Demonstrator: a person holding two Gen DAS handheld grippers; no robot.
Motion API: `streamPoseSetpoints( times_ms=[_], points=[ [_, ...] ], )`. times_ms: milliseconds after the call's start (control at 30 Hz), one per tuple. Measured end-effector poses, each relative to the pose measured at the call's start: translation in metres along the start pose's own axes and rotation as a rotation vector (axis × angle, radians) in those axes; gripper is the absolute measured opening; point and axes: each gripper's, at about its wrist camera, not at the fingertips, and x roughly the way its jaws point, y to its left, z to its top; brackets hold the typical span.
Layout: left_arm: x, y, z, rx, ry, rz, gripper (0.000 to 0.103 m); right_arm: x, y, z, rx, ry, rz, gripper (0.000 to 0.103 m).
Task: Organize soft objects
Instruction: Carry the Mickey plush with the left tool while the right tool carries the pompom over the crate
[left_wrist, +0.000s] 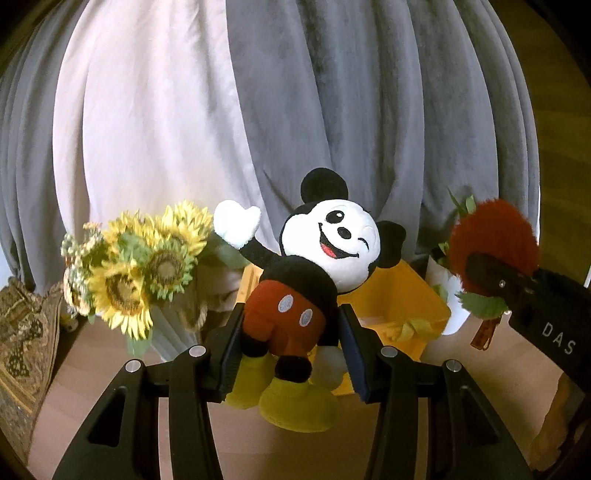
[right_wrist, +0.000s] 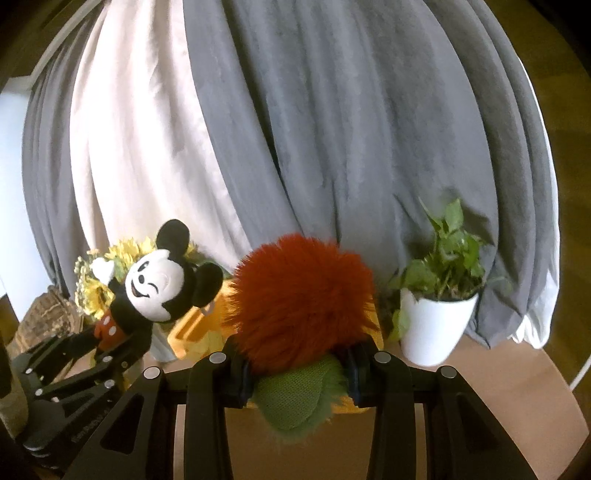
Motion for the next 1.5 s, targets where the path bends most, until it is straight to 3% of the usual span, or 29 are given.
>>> streamPoseSetpoints(
  times_ms=[367, 833, 1500],
  points=[
    [0.03, -0.001, 0.021, 0.045, -0.032, 0.005, 0.048, 0.027, -0.005, 0.022, 0.0, -0.04, 0.008, 0.039],
    [0.093, -0.001, 0.037, 0.127, -0.029, 0.0, 0.048, 0.083, -0.009, 0.032, -0.011, -0.006, -0.017, 0.039],
    [0.186, -0.011, 0.018, 0.257, 0.128, -0.085, 0.048, 0.164, -0.017, 0.008, -0.009, 0.166, -0.033, 0.039]
  ],
)
